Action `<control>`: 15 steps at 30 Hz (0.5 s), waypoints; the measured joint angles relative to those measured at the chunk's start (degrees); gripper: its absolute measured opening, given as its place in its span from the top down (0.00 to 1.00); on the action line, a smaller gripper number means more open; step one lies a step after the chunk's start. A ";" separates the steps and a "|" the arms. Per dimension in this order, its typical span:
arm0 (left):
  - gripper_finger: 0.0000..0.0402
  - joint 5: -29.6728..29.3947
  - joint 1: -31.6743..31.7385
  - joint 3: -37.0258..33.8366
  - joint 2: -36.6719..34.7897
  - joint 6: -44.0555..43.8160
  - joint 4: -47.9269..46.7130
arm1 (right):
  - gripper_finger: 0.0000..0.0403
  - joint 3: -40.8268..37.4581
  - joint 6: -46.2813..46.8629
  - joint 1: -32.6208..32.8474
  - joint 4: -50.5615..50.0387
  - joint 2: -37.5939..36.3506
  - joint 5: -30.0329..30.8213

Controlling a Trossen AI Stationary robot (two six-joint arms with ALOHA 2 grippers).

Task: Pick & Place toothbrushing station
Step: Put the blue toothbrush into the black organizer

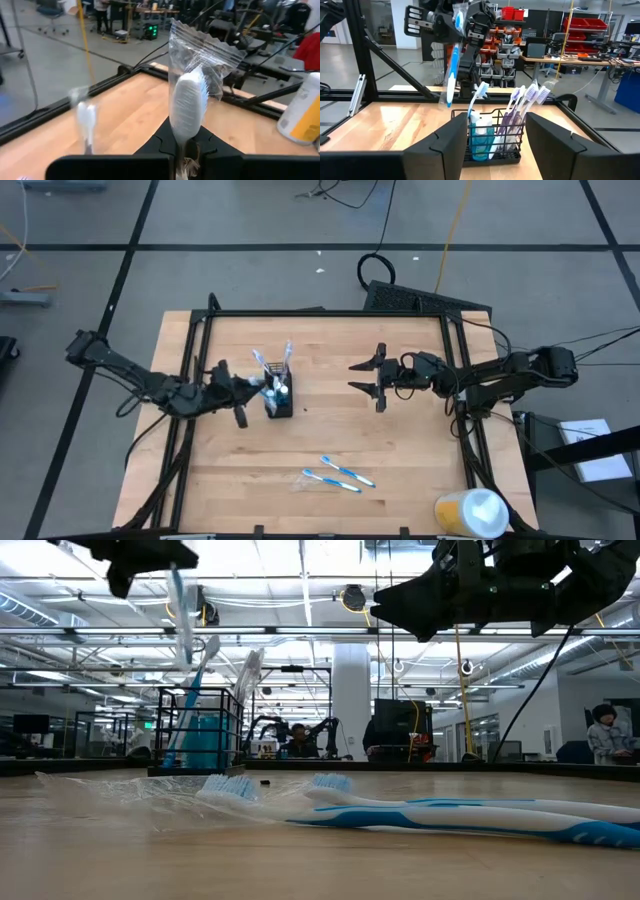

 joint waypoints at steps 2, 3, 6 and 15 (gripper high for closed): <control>0.98 -2.57 -1.16 0.00 -0.40 -2.25 -2.64 | 0.53 0.00 0.00 -0.01 0.00 0.00 0.00; 0.97 -3.76 -1.58 0.00 -0.43 -3.05 -3.64 | 0.53 0.00 0.00 -0.01 0.00 0.00 0.00; 0.98 -6.56 -2.21 0.00 -0.11 -4.45 -6.20 | 0.54 0.00 0.00 -0.01 -0.01 0.00 0.00; 0.97 -8.28 -1.35 0.00 4.34 -8.29 -7.90 | 0.54 0.00 0.02 -0.01 -0.02 0.02 -0.02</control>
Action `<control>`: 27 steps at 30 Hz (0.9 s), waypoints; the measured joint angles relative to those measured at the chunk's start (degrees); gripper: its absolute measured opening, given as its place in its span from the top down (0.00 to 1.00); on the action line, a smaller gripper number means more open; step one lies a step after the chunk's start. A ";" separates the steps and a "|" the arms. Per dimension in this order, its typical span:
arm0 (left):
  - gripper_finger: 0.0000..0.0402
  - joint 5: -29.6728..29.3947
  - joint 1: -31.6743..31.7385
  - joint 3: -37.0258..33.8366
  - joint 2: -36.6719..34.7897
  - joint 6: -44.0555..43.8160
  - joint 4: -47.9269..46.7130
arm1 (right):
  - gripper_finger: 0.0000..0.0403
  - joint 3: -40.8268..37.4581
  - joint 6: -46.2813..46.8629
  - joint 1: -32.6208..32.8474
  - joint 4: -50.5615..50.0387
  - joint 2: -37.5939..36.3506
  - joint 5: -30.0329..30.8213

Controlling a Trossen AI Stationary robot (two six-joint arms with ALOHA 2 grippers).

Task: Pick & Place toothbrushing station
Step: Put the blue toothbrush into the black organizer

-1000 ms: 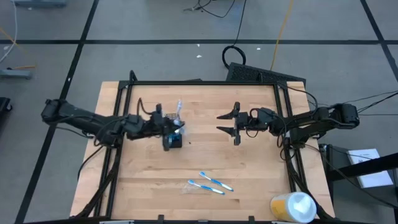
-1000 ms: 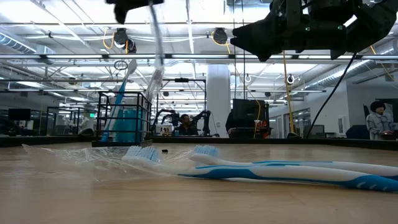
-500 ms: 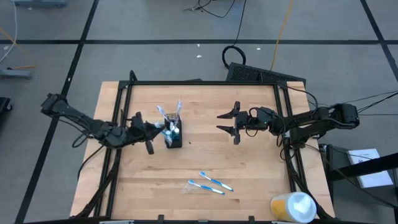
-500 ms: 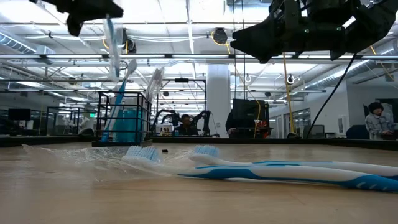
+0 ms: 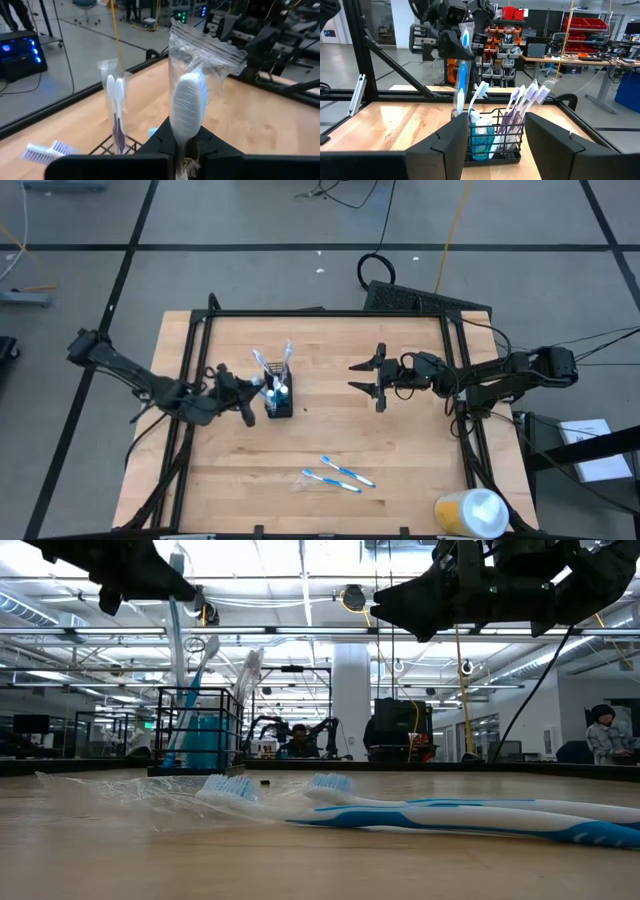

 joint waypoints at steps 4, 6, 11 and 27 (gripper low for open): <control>0.97 0.02 0.68 0.00 3.01 -2.00 -0.02 | 0.54 0.00 0.00 0.00 0.02 0.00 0.00; 0.95 0.03 0.92 0.00 4.44 -3.48 0.01 | 0.55 0.00 0.00 0.00 0.04 0.00 0.00; 0.98 0.09 1.16 0.00 8.00 -6.79 -0.15 | 0.55 0.00 0.00 0.00 0.05 0.00 0.00; 0.93 1.05 1.20 0.00 13.65 -14.93 -1.07 | 0.55 0.04 -0.09 0.00 0.07 0.00 0.00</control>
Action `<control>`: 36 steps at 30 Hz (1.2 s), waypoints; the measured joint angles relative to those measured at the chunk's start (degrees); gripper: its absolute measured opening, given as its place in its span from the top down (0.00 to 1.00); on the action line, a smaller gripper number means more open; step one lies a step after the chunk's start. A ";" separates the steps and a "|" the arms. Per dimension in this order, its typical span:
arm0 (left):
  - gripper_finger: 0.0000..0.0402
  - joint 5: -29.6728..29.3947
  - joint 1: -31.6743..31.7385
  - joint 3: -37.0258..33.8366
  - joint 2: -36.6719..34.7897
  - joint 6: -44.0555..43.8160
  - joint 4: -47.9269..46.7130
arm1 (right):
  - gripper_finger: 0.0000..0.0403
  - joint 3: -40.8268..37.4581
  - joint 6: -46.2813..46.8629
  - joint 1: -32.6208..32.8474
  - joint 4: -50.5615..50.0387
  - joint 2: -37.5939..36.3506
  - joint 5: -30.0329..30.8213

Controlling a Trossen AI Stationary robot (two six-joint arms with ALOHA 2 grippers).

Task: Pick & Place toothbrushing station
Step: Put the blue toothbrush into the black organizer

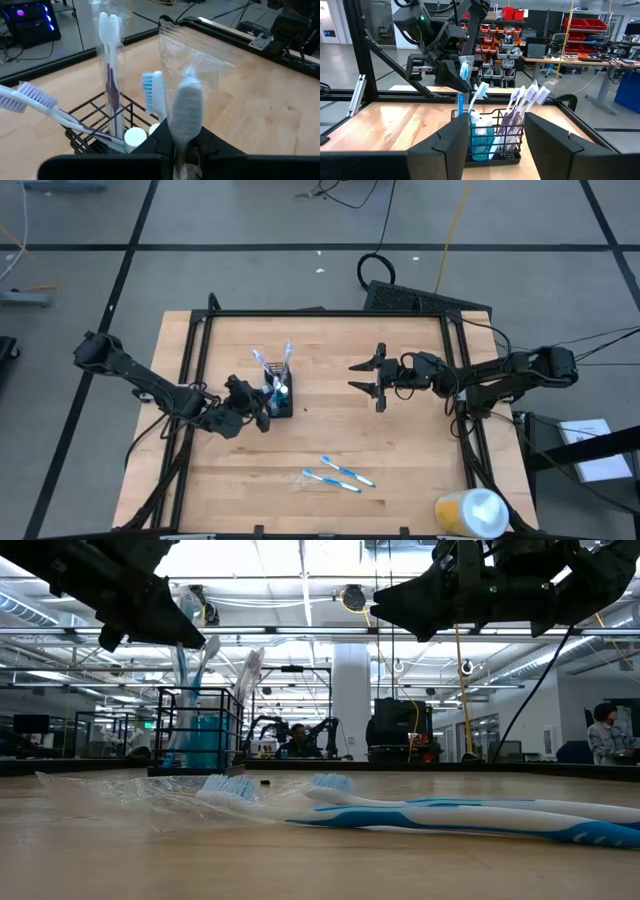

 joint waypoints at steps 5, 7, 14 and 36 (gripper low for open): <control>0.98 1.33 0.00 0.00 0.00 0.00 -0.45 | 0.56 0.00 -0.04 0.00 0.00 0.00 0.00; 0.97 1.39 0.00 0.00 0.00 -0.23 -0.48 | 0.56 0.00 -0.11 0.00 0.00 0.00 0.00; 0.95 1.73 0.16 0.02 0.00 -5.04 -4.30 | 0.56 0.00 -0.11 0.00 0.01 0.00 0.00; 0.89 12.11 4.74 0.04 0.00 -6.24 -6.08 | 0.56 0.00 -0.13 -0.02 -0.01 0.00 0.02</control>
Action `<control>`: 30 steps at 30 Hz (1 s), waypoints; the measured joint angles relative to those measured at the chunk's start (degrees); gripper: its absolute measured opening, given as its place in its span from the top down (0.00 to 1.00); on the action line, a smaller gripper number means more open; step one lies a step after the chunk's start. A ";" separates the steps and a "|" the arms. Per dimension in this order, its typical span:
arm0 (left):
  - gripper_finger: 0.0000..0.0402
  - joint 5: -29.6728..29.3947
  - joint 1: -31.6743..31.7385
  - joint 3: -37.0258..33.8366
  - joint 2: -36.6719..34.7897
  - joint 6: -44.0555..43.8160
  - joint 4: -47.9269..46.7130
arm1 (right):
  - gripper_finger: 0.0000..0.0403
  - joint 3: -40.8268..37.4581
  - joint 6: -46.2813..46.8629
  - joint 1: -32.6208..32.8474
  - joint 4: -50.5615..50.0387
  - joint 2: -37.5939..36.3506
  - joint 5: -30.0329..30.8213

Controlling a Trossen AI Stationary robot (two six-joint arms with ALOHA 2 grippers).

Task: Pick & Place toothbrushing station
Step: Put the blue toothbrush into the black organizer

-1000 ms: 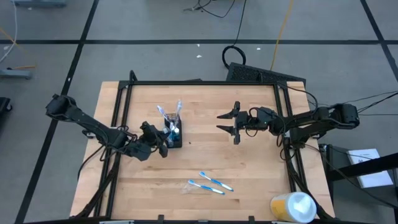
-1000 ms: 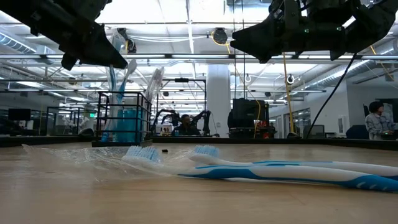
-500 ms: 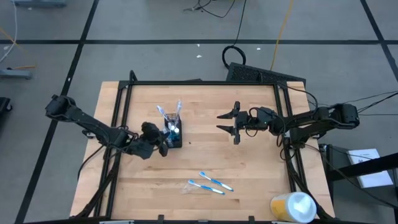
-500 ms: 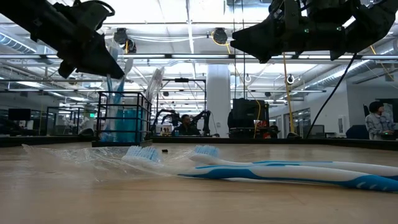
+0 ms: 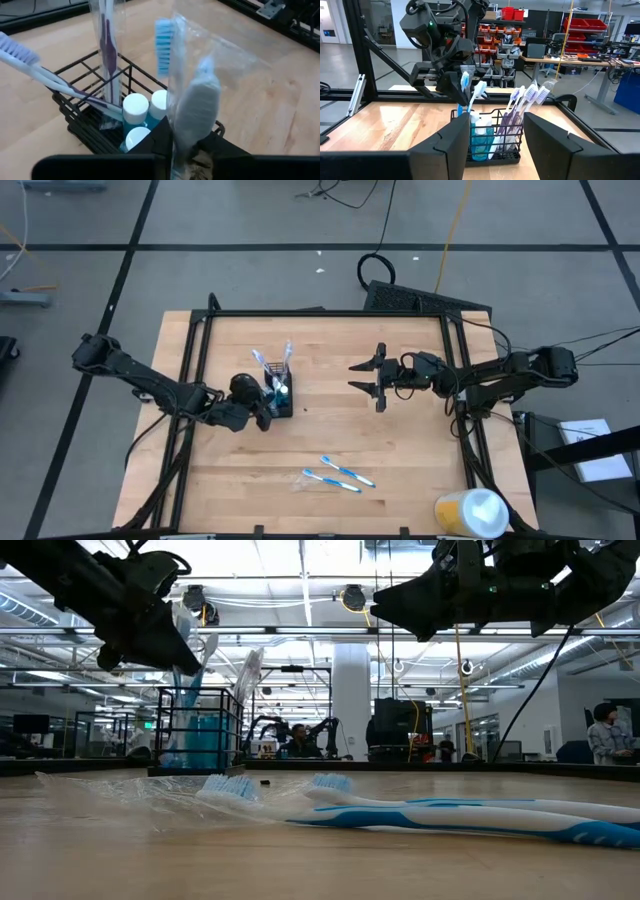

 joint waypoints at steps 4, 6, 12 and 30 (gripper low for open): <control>0.90 0.51 -0.02 0.00 0.00 -0.24 -0.46 | 0.56 0.00 0.00 0.00 -0.02 0.00 0.00; 0.92 0.60 -0.02 0.00 0.00 -0.67 -0.57 | 0.56 0.00 0.00 0.00 -0.02 0.00 0.01; 0.95 0.56 -0.02 0.00 0.00 0.05 0.17 | 0.56 0.00 0.00 0.00 -0.02 0.00 0.01; 0.56 0.35 -0.02 -0.02 -2.67 3.73 1.84 | 0.56 0.00 0.00 0.00 -0.32 0.00 -0.02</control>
